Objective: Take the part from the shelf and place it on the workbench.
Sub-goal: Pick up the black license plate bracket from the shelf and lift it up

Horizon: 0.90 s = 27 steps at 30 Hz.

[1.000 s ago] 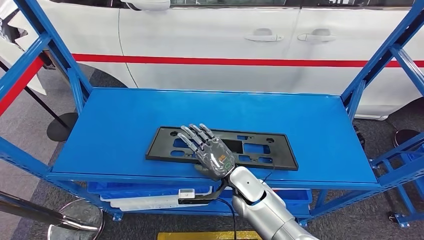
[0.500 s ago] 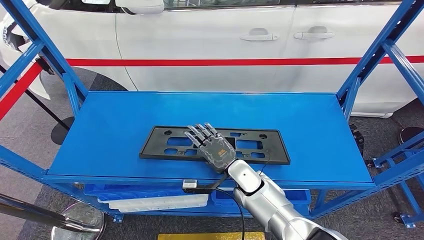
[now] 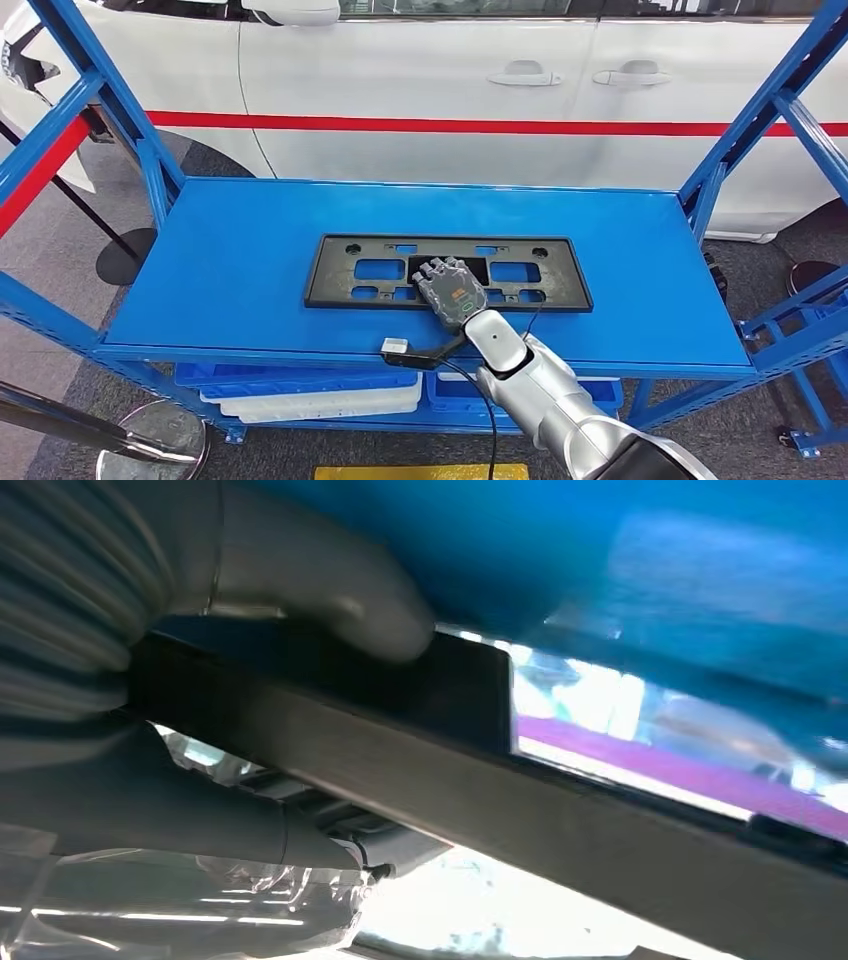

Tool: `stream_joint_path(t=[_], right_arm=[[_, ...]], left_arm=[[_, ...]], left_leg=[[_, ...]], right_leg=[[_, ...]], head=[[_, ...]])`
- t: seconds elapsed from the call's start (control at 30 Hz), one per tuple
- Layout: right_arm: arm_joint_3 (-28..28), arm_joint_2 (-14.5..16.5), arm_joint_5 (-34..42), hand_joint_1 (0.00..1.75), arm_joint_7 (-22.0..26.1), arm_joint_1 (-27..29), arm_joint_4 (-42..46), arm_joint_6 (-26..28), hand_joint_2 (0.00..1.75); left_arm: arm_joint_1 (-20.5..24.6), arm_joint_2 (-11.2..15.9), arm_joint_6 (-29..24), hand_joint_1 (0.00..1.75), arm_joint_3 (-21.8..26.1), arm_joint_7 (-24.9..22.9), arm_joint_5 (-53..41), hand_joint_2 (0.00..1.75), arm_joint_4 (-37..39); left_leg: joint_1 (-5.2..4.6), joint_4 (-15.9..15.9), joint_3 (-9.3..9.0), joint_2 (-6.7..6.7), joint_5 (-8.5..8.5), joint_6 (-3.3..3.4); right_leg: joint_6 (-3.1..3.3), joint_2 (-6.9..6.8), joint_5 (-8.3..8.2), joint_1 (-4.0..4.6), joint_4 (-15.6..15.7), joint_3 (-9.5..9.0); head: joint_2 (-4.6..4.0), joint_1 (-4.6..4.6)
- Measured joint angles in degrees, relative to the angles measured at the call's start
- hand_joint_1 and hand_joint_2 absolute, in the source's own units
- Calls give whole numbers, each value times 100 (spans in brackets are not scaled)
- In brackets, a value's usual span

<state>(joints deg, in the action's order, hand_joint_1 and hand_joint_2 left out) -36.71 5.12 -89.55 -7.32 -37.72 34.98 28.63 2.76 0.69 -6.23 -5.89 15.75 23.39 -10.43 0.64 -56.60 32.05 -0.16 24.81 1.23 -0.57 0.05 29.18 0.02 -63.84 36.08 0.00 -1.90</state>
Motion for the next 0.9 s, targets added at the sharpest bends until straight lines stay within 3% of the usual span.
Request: stream_joint_path(t=[0.07, 0.1, 0.13, 0.17, 0.23, 0.3, 0.43, 0.5, 0.57, 0.6, 0.63, 0.67, 0.73, 0.77, 0.8, 0.9], right_arm=[[7, -1, -1, 175, 0, 2, -46, 14, 175], [8, -1, -3, 175, 3, 3, -66, 28, 175], [8, 0, -6, 175, 11, 1, -81, 48, 175], [10, 1, -10, 175, 22, -7, -91, 67, 175], [26, 5, -19, 175, 43, -36, -108, 95, 175], [51, 26, -16, 175, 80, -62, -124, 139, 175], [145, 58, 194, 175, 387, -66, -92, 422, 175], [212, 74, 446, 175, 609, -46, 58, 509, 175], [304, 82, 928, 175, 968, 28, 344, 525, 175], [357, 77, 1304, 175, 1228, 89, 541, 500, 175], [412, 64, 1799, 175, 1558, 161, 785, 435, 175], [466, 46, 2380, 175, 1939, 235, 1058, 331, 175], [605, -12, 3968, 175, 2890, 390, 1815, -74, 175], [674, -45, 4754, 175, 3313, 461, 2196, -349, 175], [749, -89, 5594, 175, 3725, 549, 2618, -720, 175], [916, -265, 7703, 175, 4279, 979, 3887, -2009, 175]], left_arm=[[-1, 5, 19, 0, 4, 20, 7, 0, 0], [-7, 7, 26, 0, 6, 42, 14, 0, 0], [-12, 9, 32, 0, 9, 80, 25, 0, 0], [-17, 9, 38, 0, 10, 132, 34, 0, 0], [-19, 9, 44, 0, 13, 259, 45, 87, 0], [-18, 10, 18, 0, 15, 414, 45, 175, 0], [-29, 20, -117, 0, 19, 774, 38, 175, 0], [-33, 24, -161, 0, 20, 834, 36, 175, 0], [-37, 25, -178, 0, 28, 855, 38, 175, 0], [-44, 26, -172, 0, 33, 872, 40, 175, 0], [-51, 27, -157, 0, 40, 894, 38, 175, 0], [-58, 28, -136, 0, 46, 914, 32, 175, 0], [-57, 36, -84, 0, 54, 902, -2, 175, 0], [-49, 41, -57, 0, 55, 869, -27, 175, 0], [-37, 45, -21, 0, 54, 825, -51, 175, 0], [-8, 49, 116, 0, 54, 710, -102, 175, 0]], left_leg=[[-3, -4, 15, 0, -3, 15], [-4, -6, 16, -2, -2, 14], [-3, -7, 13, -6, 1, 11], [-2, -8, 3, -12, 6, 3], [-11, -16, -17, -25, 25, -27], [-25, -29, -13, -32, 42, -83], [4, -99, 28, -27, 110, -220], [21, -560, 230, -20, 392, -263], [25, -1352, 598, -18, 761, -294], [26, -1629, 731, -18, 841, -304], [27, -1698, 767, -17, 806, -308], [30, -1546, 695, -16, 668, -307], [35, -759, 302, -11, 271, -294], [29, -407, 122, -13, 155, -272], [22, -164, -3, -16, 93, -243], [7, -65, -33, -43, 87, -120]], right_leg=[[-28, -1, 338, -22, -769, 377], [-37, -2, 378, -34, -993, 494], [-39, -3, 308, -44, -1009, 511], [-34, -4, 136, -55, -786, 409], [0, -4, -257, -63, 32, 11], [43, 0, -417, -43, 557, -228], [166, 1, -438, -24, 667, -250], [228, -5, -456, -33, 703, -266], [258, -2, -449, -17, 701, -268], [262, 0, -443, -9, 698, -272], [262, 5, -437, -4, 694, -282], [257, 11, -428, -2, 690, -296], [225, 25, -398, 8, 676, -338], [201, 34, -381, 19, 665, -350], [172, 40, -369, 31, 659, -359], [78, 34, -361, 30, 649, -344]], head=[[0, 0], [0, 0], [0, 0], [0, 0], [-1, 0], [-1, -1], [0, -1], [0, -2], [-1, -2], [-1, -2], [-1, -2], [-1, -2], [-1, -2], [-1, -2], [0, -2], [0, -1]])
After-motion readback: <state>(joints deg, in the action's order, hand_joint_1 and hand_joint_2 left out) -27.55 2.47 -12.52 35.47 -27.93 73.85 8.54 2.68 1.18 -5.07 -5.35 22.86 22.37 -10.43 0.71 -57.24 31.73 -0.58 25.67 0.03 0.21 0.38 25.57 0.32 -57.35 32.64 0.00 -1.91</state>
